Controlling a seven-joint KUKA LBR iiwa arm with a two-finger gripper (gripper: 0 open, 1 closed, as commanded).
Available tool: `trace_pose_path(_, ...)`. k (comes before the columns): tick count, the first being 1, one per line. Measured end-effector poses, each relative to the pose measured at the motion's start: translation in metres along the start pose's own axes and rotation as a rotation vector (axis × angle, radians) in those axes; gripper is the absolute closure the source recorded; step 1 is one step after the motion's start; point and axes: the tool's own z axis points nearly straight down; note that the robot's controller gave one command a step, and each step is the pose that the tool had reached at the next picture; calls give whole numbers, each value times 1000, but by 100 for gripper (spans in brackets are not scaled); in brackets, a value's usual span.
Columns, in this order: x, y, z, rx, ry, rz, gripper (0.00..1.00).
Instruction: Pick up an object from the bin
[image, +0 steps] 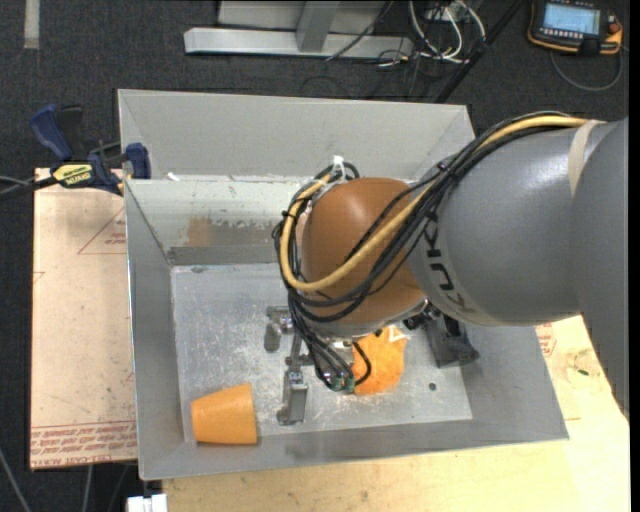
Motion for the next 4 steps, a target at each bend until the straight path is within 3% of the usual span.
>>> trace_pose_path(1,-2,-1,-4,-1,-7,5,0)
trace_pose_path(2,0,40,49,-3,-9,88,0)
trace_pose_path(3,3,68,46,0,-4,-76,0)
trace_pose_path(4,2,81,17,-3,-9,-108,0)
